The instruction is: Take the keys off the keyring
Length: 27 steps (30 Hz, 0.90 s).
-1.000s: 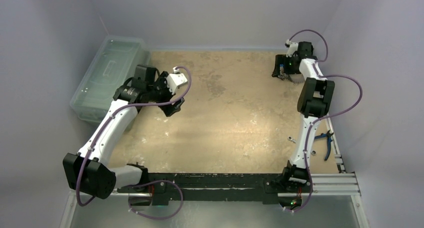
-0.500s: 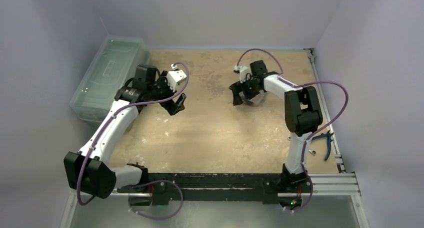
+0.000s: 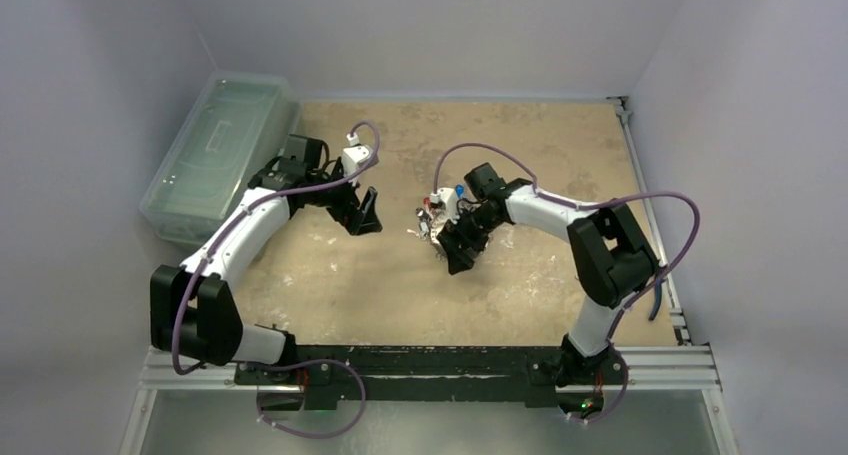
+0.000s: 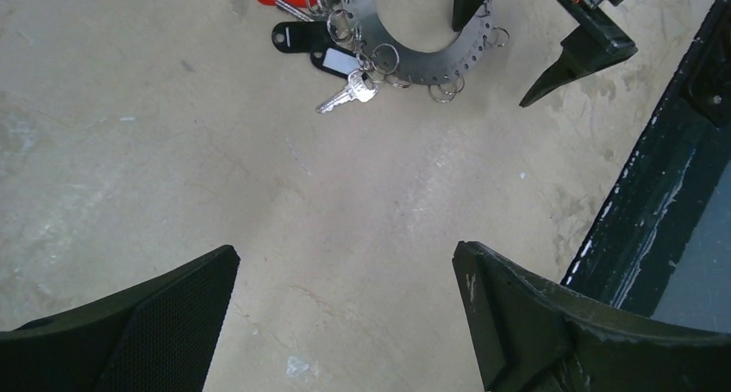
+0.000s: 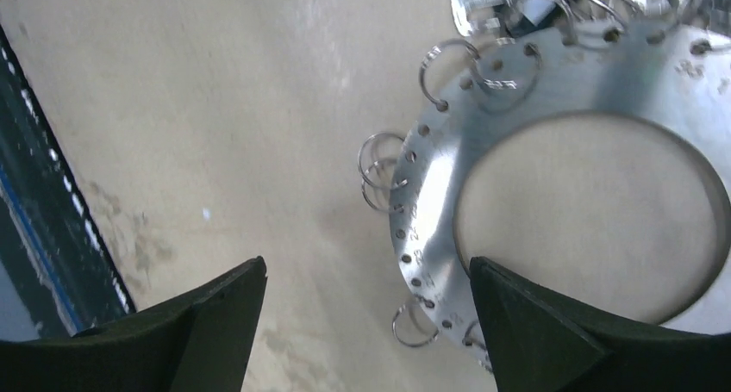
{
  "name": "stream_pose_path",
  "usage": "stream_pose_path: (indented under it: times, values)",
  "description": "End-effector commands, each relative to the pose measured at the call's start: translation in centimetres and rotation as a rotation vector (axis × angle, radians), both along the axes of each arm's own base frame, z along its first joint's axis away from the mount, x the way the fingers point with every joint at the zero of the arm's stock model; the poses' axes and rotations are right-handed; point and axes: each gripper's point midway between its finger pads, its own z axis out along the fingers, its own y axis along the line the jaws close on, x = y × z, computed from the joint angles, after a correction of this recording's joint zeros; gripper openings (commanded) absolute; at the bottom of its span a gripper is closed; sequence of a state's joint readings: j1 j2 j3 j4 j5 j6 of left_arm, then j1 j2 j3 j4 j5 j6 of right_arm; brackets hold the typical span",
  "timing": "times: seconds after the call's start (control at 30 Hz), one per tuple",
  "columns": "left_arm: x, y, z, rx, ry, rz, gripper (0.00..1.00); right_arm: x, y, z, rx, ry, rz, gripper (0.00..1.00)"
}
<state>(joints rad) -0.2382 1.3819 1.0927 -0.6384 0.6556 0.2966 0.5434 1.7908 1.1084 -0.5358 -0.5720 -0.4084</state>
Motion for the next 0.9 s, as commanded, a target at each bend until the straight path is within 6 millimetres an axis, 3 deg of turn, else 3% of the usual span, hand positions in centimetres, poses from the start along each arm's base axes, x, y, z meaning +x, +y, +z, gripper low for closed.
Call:
stream_pose_path:
  times: [0.0, 0.13, 0.27, 0.5, 0.7, 0.87]
  values:
    - [0.0, -1.6, 0.1, -0.106, 0.029, -0.028, 0.96, 0.2, -2.9, 2.7, -0.010, -0.036, -0.039, 0.91]
    - [0.3, -3.0, -1.3, -0.192, 0.088, -0.019, 0.89, 4.7, -4.9, 6.2, 0.068, -0.131, -0.248, 0.90]
    - [0.8, -4.7, -3.2, -0.228, 0.154, -0.021, 0.76, 6.9, -7.3, 6.9, 0.068, -0.177, -0.376, 0.89]
    - [0.3, -7.2, -5.5, -0.269, 0.199, 0.010, 0.58, 9.3, -8.8, 6.6, 0.045, -0.267, -0.480, 0.83]
    - [-2.2, -9.8, -7.6, -0.379, 0.303, 0.017, 0.55, 11.7, -8.3, 5.3, 0.067, -0.241, -0.539, 0.75]
    - [-2.6, -11.0, -7.8, -0.452, 0.294, 0.087, 0.56, 11.1, -7.8, 3.1, 0.060, -0.157, -0.525, 0.74]
